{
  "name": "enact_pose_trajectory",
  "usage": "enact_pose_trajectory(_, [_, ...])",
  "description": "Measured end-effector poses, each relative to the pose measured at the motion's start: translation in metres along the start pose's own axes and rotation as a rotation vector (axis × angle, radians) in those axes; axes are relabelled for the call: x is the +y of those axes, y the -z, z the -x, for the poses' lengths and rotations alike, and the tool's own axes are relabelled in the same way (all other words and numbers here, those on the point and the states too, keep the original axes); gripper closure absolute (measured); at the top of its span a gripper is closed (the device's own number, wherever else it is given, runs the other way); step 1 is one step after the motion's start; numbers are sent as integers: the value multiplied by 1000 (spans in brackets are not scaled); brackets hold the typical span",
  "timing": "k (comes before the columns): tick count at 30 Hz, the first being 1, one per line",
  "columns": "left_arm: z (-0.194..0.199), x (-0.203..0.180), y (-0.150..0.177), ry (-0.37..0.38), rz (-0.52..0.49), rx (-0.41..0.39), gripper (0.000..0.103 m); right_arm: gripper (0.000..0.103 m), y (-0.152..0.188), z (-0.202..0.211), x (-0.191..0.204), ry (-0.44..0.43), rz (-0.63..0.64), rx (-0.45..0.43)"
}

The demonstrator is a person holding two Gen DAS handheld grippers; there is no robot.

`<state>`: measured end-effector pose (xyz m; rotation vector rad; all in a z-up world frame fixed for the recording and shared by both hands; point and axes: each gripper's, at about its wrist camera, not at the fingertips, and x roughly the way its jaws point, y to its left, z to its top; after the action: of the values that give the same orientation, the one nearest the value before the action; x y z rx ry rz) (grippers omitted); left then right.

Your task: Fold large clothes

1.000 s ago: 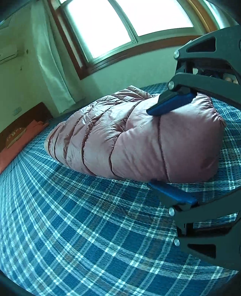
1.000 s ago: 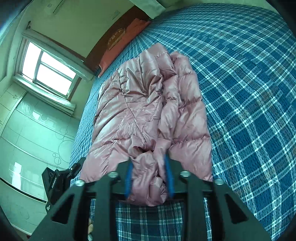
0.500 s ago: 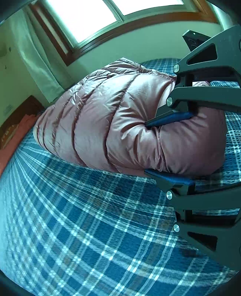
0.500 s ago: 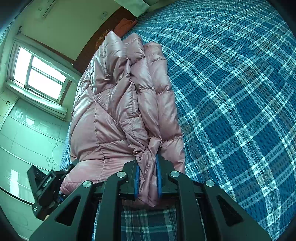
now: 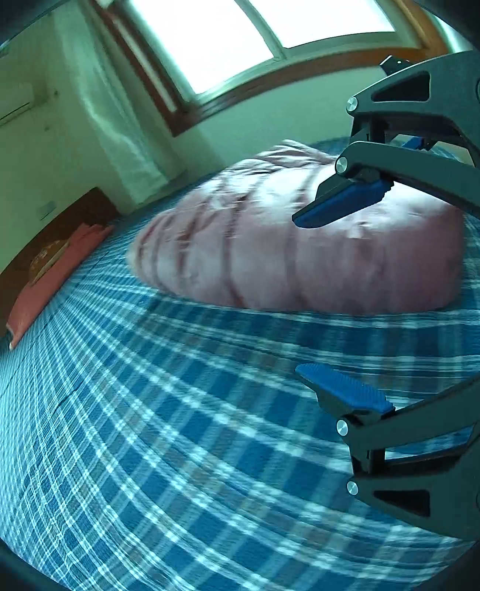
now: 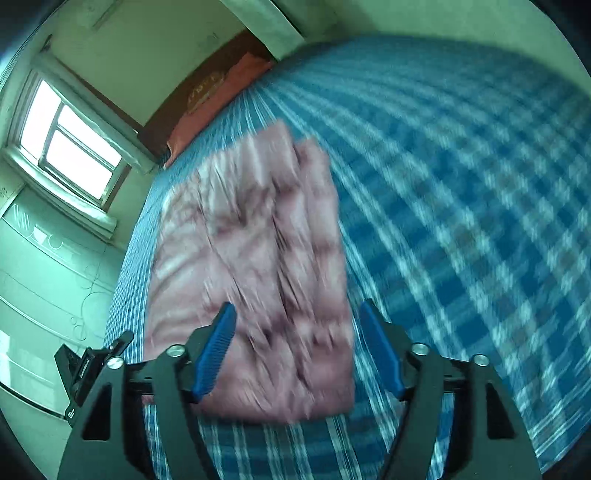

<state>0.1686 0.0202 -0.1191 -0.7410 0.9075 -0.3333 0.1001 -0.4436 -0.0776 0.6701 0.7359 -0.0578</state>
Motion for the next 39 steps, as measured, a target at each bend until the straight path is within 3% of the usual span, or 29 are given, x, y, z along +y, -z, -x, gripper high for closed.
enact_pose_trajectory(3, [-21,2,-16,30,48,45,26,30,-23,-18,18,-4,-9,-7])
enact_pose_trajectory(7, [-50,6,-26,35,138,86,26,29,-45,-62,36,72,-5,1])
enact_pose_trajectory(10, [-66,1,-31,49,162,105,26,29,-55,-82,30,144,-14,-7])
enact_pose_trajectory(13, [-78,-8,-35,59,131,121,26,23,-57,-94,14,142,-34,3])
enact_pose_trajectory(17, [-95,-13,-37,77,137,154,25,21,-52,-106,-8,70,-87,6])
enact_pose_trajectory(20, [-105,-12,-36,94,167,171,23,19,-47,-110,-30,-46,-143,-19])
enact_pose_trajectory(26, [-113,-16,-30,101,142,173,21,26,-37,-105,-30,-120,-86,-37])
enact_pose_trajectory(32, [-126,-30,-31,84,130,179,21,30,-43,-122,-26,-220,-50,-2])
enact_pose_trajectory(34, [-127,-31,-31,78,123,179,22,32,-44,-125,-26,-228,-46,5])
enact_pose_trajectory(36, [-134,-39,-31,72,111,183,28,47,-47,-131,-27,-254,-42,28])
enact_pose_trajectory(39, [-143,-48,-31,68,104,194,36,55,-45,-136,-30,-278,-62,37])
